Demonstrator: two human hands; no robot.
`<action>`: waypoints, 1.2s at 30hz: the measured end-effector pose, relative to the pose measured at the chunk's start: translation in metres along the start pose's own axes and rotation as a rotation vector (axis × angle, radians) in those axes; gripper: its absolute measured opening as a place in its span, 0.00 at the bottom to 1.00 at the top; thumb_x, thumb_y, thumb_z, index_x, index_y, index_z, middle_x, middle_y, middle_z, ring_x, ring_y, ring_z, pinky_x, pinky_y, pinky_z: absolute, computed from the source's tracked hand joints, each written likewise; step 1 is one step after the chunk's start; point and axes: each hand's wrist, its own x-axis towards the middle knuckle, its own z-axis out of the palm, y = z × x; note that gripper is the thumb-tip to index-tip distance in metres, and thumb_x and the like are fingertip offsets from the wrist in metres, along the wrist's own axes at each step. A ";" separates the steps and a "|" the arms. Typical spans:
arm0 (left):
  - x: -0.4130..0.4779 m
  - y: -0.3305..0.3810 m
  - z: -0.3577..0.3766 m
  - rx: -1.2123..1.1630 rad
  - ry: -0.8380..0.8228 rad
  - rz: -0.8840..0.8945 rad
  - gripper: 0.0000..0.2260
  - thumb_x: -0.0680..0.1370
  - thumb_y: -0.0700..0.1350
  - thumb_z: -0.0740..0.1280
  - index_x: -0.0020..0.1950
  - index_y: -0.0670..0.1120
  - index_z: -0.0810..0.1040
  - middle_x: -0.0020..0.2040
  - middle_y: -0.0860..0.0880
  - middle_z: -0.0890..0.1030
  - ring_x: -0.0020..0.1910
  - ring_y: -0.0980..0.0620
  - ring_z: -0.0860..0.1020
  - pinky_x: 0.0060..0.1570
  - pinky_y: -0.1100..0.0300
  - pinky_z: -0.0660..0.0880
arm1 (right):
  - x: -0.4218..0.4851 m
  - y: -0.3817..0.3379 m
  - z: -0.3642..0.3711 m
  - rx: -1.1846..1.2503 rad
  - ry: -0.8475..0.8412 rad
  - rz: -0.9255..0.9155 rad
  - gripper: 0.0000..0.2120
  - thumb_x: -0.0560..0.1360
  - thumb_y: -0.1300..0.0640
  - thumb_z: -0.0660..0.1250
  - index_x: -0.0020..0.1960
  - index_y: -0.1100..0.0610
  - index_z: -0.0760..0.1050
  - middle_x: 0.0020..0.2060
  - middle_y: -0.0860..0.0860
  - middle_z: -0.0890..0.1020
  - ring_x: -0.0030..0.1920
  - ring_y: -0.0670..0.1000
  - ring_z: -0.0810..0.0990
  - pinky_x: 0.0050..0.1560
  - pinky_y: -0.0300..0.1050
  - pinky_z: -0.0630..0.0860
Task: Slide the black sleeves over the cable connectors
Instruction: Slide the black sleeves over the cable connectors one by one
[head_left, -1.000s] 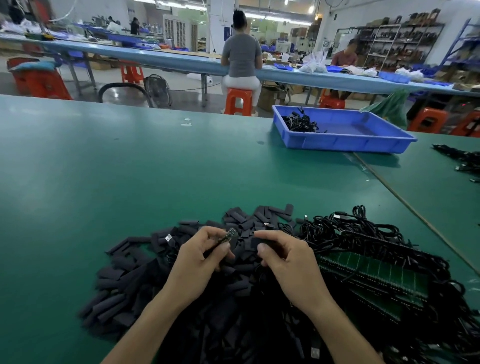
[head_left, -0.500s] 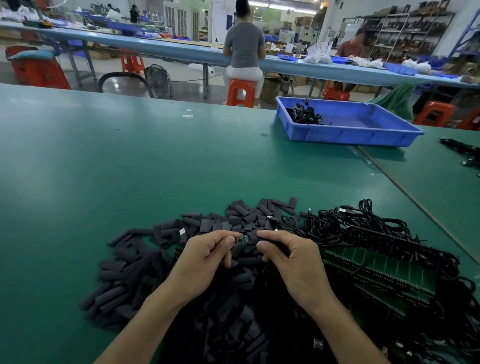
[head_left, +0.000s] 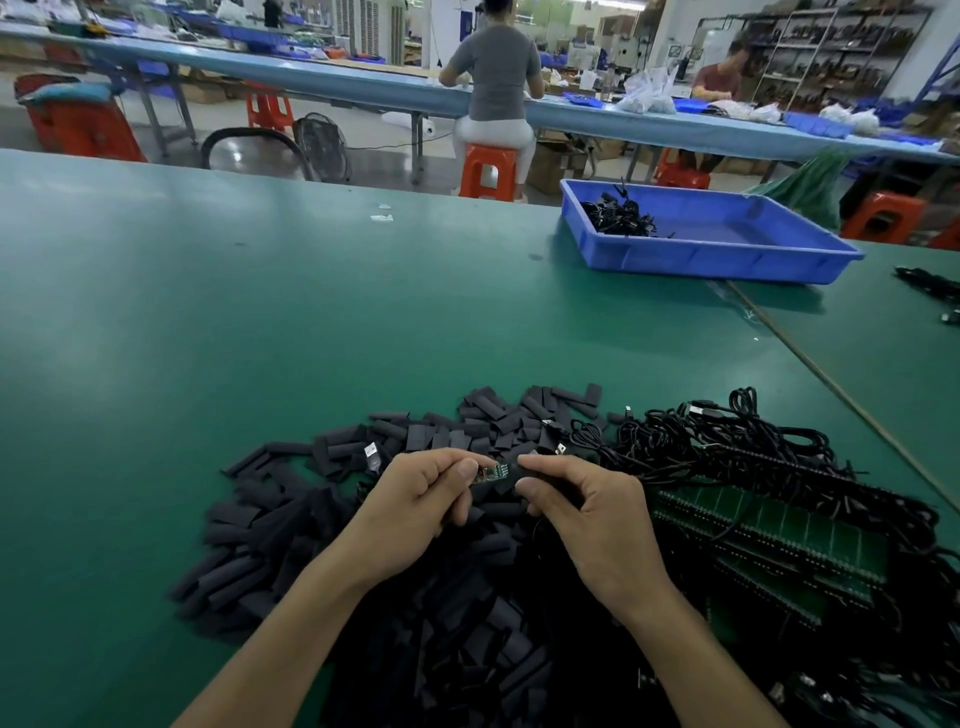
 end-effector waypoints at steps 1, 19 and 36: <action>0.000 0.000 0.000 0.001 -0.002 0.003 0.12 0.85 0.42 0.58 0.55 0.50 0.82 0.28 0.53 0.76 0.25 0.56 0.67 0.27 0.65 0.66 | 0.000 0.000 0.000 0.001 -0.004 0.000 0.12 0.74 0.57 0.75 0.57 0.49 0.83 0.40 0.33 0.83 0.39 0.40 0.83 0.43 0.27 0.75; 0.003 0.003 -0.002 0.056 -0.059 0.075 0.10 0.85 0.43 0.60 0.53 0.52 0.81 0.30 0.56 0.76 0.30 0.60 0.70 0.34 0.68 0.68 | 0.004 -0.008 -0.005 0.071 -0.132 0.029 0.15 0.73 0.58 0.76 0.54 0.39 0.82 0.46 0.37 0.85 0.46 0.41 0.84 0.50 0.36 0.79; 0.023 0.026 0.007 0.064 0.194 0.149 0.07 0.76 0.47 0.74 0.42 0.56 0.78 0.36 0.56 0.84 0.35 0.59 0.80 0.38 0.67 0.74 | 0.016 -0.028 -0.020 0.198 -0.066 0.056 0.11 0.76 0.62 0.73 0.50 0.46 0.82 0.34 0.48 0.85 0.34 0.45 0.82 0.38 0.34 0.76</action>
